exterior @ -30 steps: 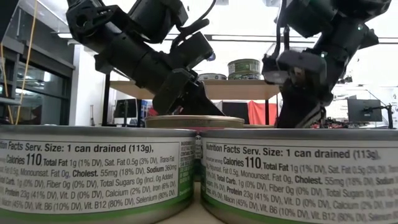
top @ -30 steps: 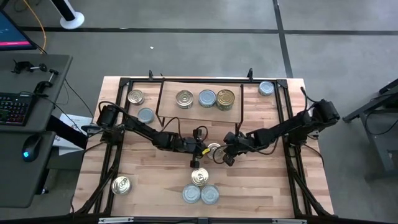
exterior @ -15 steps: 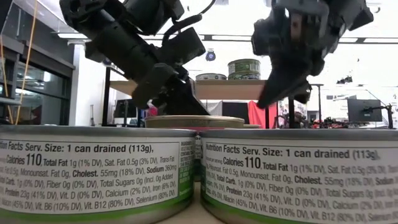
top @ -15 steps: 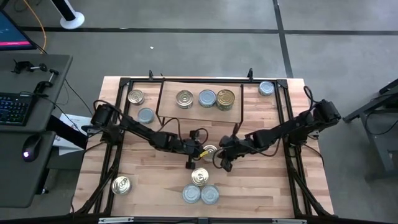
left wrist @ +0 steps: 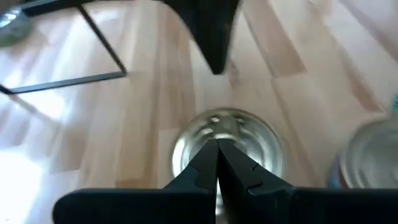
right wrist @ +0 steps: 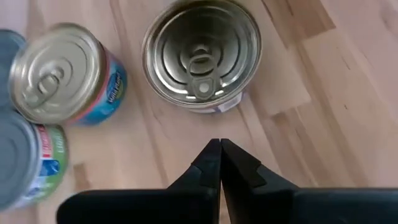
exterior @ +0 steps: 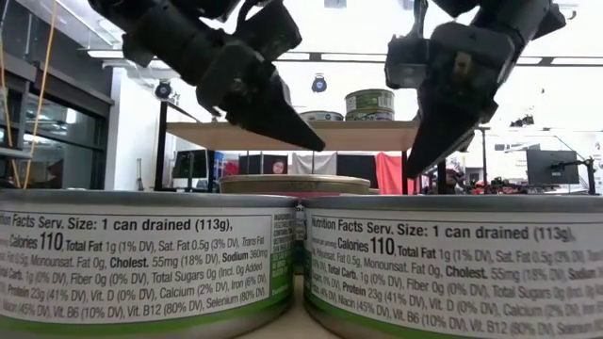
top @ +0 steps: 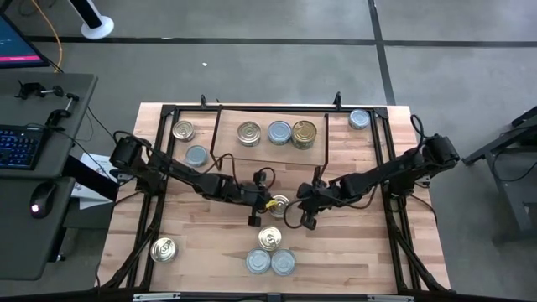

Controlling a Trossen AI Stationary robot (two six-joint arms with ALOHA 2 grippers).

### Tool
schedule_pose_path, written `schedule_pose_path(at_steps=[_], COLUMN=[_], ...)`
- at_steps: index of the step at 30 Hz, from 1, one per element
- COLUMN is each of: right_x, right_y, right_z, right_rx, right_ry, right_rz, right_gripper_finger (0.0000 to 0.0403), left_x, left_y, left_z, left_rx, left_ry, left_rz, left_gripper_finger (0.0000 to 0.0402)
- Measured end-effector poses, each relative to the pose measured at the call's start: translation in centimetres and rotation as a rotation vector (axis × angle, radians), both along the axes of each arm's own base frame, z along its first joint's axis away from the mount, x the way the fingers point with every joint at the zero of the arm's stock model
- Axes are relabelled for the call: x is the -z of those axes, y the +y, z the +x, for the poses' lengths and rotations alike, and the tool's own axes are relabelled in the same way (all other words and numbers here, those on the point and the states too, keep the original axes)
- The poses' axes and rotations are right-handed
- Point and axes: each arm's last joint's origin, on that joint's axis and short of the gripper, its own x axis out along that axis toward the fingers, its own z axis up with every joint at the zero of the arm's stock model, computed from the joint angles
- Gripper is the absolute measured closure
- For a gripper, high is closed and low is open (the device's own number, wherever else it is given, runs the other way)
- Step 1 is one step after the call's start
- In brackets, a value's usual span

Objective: Stack canned seafood by type on shelf
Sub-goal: Stack the blue-pink tuna can on top of the blue-pink tuna can on the shelf

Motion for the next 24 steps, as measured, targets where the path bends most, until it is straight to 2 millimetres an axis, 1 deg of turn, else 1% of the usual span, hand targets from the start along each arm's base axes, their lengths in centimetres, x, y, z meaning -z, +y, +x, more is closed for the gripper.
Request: schedule_pose_path(at_steps=[3,6,8,11,13,15,17,20,24], right_x=[0.5,0.6,0.5,0.4,0.5,0.8,1.1,2.0,3.3], right_y=[-0.2,-0.2,-0.1,0.0,0.0,0.0,-0.1,-0.3,-0.5], right_z=[-0.2,-0.1,0.1,0.2,0.2,0.2,0.4,0.7,1.1], right_rx=[-0.073,-0.143,-0.164,-0.178,-0.186,-0.187,-0.182,-0.170,-0.162], right_ry=[-0.013,-0.046,-0.064,-0.081,-0.078,-0.062,-0.057,-0.031,0.003], right_rz=[-0.053,-0.097,-0.109,-0.092,-0.080,-0.082,-0.083,-0.085,-0.090], right_gripper_finger=[0.0403,0.0403,0.0403,0.0403,0.0403,0.0403,0.0403,0.0403,0.0403], left_x=[0.4,1.4,1.9,1.7,2.1,2.8,2.6,2.4,3.3], left_y=[0.6,1.3,1.6,1.9,2.1,2.2,2.1,2.1,2.2], left_z=[-0.4,-1.1,-1.6,-1.6,-1.6,-1.9,-1.8,-1.7,-1.9], left_rx=[0.056,0.063,0.052,0.028,0.022,0.020,0.029,0.041,0.040], left_ry=[0.002,-0.026,-0.057,-0.132,-0.123,-0.078,-0.089,-0.097,-0.043], left_rz=[-0.042,-0.128,-0.145,-0.138,-0.116,-0.109,-0.104,-0.086,-0.079], left_gripper_finger=[0.0402,0.0402,0.0401,0.0401,0.0401,0.0401,0.0402,0.0401,0.0401])
